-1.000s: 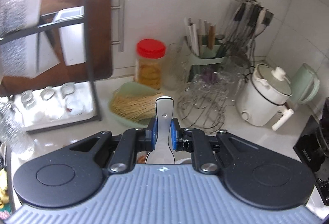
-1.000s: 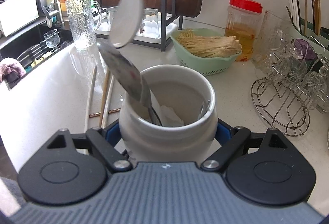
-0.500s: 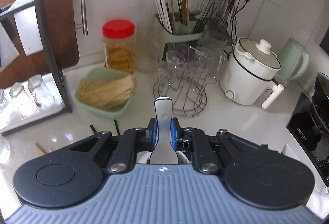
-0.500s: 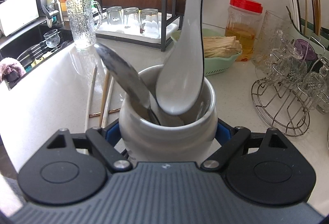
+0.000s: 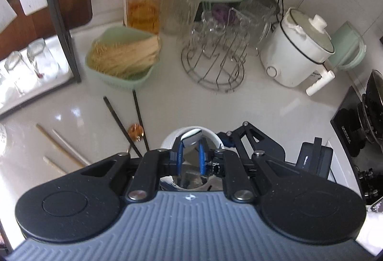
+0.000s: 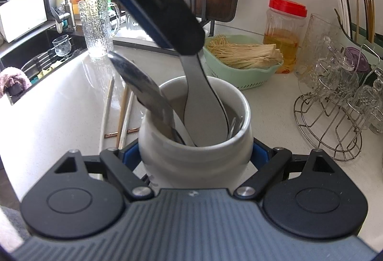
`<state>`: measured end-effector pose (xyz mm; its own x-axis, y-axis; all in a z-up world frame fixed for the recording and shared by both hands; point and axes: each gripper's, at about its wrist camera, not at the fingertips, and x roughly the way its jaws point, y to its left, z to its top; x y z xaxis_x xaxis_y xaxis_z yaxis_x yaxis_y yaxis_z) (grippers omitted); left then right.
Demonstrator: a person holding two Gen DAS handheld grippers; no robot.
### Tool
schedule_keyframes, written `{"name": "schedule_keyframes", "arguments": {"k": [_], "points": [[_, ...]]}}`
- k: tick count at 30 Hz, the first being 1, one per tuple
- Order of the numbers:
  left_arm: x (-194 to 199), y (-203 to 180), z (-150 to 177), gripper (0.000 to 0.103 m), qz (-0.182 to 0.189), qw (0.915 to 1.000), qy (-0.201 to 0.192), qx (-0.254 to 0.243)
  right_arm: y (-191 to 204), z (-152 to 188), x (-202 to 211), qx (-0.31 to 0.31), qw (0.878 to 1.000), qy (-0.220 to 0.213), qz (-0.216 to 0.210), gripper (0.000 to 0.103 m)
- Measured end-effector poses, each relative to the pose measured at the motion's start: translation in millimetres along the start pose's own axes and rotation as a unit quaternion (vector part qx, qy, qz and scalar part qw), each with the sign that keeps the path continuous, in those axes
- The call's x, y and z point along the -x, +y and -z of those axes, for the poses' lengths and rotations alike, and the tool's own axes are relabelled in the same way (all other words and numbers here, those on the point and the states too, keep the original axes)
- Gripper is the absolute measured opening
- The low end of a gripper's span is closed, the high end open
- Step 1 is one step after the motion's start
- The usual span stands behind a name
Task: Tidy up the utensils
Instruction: 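Open the left tool to release the spoon inside the jar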
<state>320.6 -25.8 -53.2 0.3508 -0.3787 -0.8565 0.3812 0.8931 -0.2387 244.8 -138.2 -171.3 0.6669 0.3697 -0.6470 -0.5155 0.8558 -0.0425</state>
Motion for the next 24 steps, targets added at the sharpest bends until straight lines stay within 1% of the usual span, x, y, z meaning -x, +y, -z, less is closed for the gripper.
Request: {"name": "schedule_keyframes", "arguments": {"k": [3,5,10,13,16,19,22,24], "points": [[-7.0,-0.2,-6.0,0.015,0.003,0.9997,0.023,0.002,0.0,-0.2,0.1,0.001,1.000,0.000,-0.001,0.091],[-13.6,-1.5,-8.5,0.012,0.005,0.9992,0.040,0.005,0.2,-0.3,0.1,0.001,1.000,0.000,-0.001,0.091],[-29.7,-7.2,-8.1,0.012,-0.005,0.9976,0.069,-0.008,0.4,0.4,0.2,0.006,1.000,-0.002,-0.003,0.091],[-38.2,-4.9,-6.6,0.012,0.001,0.9966,0.083,0.004,0.8,0.9,0.1,0.005,1.000,-0.003,-0.004,0.091],[-39.0,-4.6,-7.2,0.012,-0.001,0.9967,0.080,0.008,1.0,1.6,0.2,0.006,1.000,-0.005,-0.004,0.091],[-35.3,-2.2,-7.7,0.012,0.004,0.9968,0.076,0.024,1.0,2.0,0.4,0.005,1.000,-0.006,-0.004,0.091],[-25.4,-3.2,-6.9,0.013,-0.001,0.9975,0.062,0.033,1.7,0.9,0.2,0.003,1.000,-0.005,-0.003,0.091],[-18.2,-2.9,-5.5,0.016,0.000,0.9979,0.051,0.041,1.7,1.7,0.3,0.002,1.000,-0.007,-0.003,0.091]]}}
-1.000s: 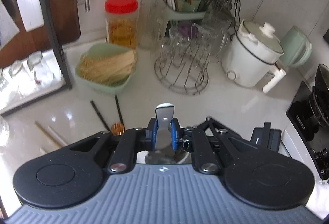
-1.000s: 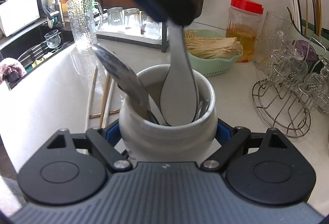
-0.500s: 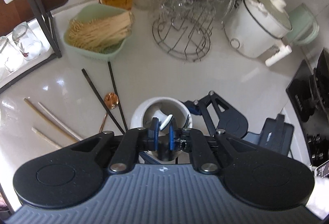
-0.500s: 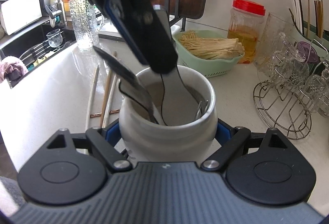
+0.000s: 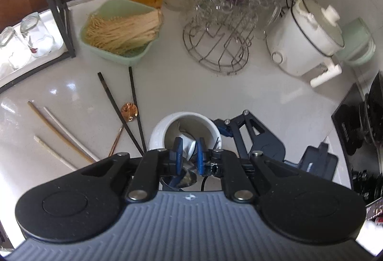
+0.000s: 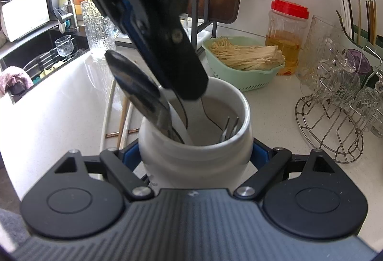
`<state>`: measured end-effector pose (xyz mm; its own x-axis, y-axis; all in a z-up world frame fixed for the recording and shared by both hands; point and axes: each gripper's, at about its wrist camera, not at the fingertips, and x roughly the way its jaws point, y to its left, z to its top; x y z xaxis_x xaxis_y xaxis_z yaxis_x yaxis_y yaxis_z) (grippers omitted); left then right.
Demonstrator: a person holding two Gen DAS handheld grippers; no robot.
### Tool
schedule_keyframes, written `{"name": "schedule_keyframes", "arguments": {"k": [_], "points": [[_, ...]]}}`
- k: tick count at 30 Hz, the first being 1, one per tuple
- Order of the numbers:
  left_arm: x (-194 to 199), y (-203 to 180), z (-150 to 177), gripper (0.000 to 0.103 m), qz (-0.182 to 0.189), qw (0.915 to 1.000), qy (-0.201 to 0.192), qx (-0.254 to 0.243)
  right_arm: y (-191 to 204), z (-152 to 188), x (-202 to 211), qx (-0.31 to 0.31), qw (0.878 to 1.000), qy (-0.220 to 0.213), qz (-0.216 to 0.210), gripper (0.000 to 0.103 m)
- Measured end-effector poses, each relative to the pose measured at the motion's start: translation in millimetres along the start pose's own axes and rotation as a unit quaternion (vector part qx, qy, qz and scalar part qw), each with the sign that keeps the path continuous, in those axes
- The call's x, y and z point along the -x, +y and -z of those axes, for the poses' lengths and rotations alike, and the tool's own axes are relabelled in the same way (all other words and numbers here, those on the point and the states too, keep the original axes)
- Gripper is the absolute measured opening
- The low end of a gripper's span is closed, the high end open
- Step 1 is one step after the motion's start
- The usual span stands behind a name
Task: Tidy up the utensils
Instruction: 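Open the left tool to release the spoon inside the jar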
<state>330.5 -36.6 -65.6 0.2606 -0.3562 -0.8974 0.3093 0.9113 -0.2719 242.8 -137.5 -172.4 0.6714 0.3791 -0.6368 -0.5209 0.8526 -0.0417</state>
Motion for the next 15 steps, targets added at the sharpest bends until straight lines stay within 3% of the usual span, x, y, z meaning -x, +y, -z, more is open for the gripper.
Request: {"name": "schedule_keyframes", "arguments": {"k": [8,15], "points": [[37.9,3.0,16.2,0.030,-0.020,0.9966,-0.069,0.040,-0.9,-1.0,-0.4,-0.001,1.000,0.003,0.000,0.091],[78.8,16.7,44.9,0.032,-0.043,0.9843,-0.142,0.096,-1.3,-1.8,-1.6,0.002,1.000,0.006,-0.002,0.091]]}}
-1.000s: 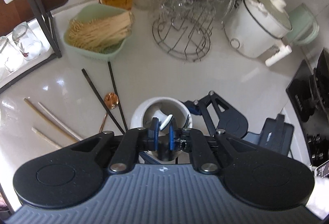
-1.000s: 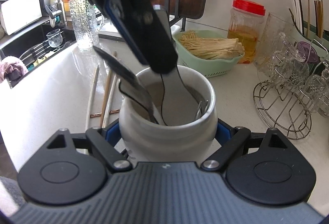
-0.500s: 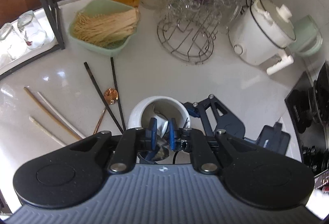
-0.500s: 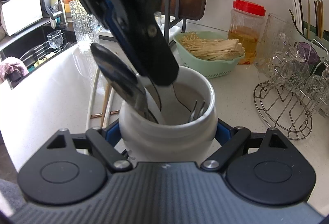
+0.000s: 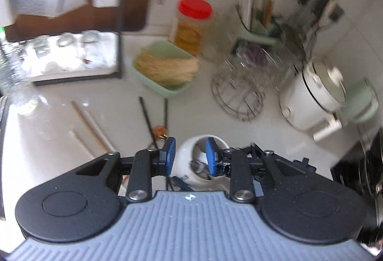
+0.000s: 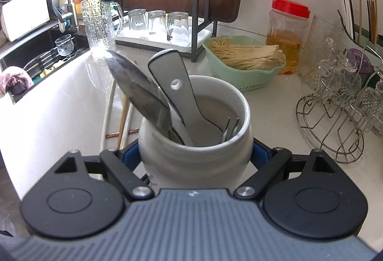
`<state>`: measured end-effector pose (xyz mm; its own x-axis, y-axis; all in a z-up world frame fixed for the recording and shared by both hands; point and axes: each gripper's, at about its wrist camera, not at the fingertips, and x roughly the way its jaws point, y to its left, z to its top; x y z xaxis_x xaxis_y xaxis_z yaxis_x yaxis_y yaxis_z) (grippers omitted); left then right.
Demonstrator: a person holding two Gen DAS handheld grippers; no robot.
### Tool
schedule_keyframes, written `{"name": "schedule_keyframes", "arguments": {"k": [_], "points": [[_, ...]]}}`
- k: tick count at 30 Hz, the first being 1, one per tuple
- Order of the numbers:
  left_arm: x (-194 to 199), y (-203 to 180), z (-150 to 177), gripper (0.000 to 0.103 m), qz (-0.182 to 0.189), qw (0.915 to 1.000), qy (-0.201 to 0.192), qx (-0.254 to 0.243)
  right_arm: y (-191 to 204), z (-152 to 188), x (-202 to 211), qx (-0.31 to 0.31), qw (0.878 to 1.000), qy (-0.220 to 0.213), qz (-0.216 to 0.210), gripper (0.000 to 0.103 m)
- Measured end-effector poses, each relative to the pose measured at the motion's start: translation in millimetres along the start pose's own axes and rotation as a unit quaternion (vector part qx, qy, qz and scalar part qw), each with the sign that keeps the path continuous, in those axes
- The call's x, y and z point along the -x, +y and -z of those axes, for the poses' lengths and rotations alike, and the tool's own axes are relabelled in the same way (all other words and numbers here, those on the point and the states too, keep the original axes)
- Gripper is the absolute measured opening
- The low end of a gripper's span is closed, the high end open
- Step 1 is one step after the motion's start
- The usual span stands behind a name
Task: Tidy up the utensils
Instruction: 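Open the left tool to release the spoon inside the jar, then move the left tool down to the white chopstick on the counter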
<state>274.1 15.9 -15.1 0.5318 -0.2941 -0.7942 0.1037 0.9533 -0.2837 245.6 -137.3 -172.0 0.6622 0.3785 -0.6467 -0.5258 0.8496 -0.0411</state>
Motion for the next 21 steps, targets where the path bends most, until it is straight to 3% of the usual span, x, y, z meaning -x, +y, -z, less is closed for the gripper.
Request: {"name": "schedule_keyframes", "arguments": {"k": [9,21], "points": [[21.3,55.9,32.2,0.032,-0.043,0.9959,-0.036,0.072,3.7,-1.6,-1.2,-0.017,1.000,0.006,0.020,0.091],[-12.3,133.9,65.9,0.032,-0.046,0.9917,-0.015,0.119,10.8,-2.6,-2.6,-0.068,0.994,0.019,0.080,0.091]]}}
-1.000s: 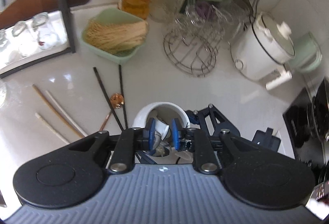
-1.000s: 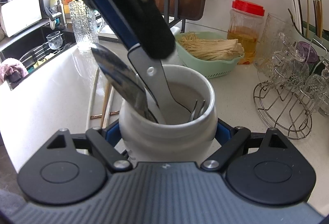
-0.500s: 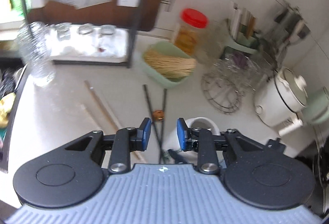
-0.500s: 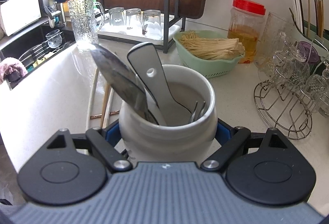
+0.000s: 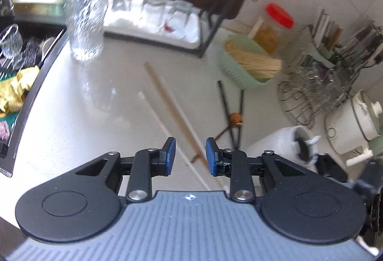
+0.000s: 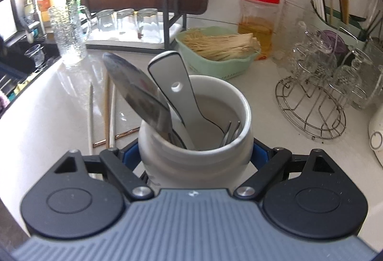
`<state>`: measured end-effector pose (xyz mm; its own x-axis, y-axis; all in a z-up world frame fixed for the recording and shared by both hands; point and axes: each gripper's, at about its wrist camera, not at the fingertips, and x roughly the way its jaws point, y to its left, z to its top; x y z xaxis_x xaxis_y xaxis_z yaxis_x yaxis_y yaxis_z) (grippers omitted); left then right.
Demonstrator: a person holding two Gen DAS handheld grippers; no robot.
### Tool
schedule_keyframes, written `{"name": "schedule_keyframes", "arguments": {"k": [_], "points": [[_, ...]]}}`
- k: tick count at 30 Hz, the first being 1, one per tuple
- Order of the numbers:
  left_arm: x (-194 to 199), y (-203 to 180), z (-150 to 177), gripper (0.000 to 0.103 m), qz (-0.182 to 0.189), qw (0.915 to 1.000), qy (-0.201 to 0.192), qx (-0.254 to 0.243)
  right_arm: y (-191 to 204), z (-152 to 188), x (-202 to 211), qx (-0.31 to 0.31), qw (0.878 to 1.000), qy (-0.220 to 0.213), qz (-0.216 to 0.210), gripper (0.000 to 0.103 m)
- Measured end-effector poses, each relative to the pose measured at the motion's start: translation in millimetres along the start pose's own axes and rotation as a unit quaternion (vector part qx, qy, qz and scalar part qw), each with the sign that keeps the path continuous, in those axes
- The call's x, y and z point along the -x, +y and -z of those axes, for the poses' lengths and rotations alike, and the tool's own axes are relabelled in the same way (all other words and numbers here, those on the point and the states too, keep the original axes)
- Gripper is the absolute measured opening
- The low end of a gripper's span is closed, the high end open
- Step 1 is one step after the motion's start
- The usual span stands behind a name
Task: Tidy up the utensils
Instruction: 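Move the left tool down to the white chopstick on the counter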
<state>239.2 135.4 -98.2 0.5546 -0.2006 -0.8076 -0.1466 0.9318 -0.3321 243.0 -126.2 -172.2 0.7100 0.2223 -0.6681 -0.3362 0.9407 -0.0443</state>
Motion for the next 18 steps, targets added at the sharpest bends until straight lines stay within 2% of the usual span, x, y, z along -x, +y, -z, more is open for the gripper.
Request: {"name": "schedule_keyframes", "arguments": {"k": [5,8,18], "points": [[-40.0,25.1,1.5,0.034,0.000,0.9998,0.021,0.008,1.7,0.6,0.7,-0.012,1.000,0.002,0.014,0.091],[-57.8,31.3,-1.2,0.034,-0.004,0.9998,0.020,0.009,2.9,0.1,1.7,-0.017,1.000,0.010,0.021,0.091],[-105.7,28.2,-16.7,0.035,-0.043,0.9989,0.010,0.016,2.0,-3.3,0.7,-0.010,1.000,0.022,0.013,0.091]]}}
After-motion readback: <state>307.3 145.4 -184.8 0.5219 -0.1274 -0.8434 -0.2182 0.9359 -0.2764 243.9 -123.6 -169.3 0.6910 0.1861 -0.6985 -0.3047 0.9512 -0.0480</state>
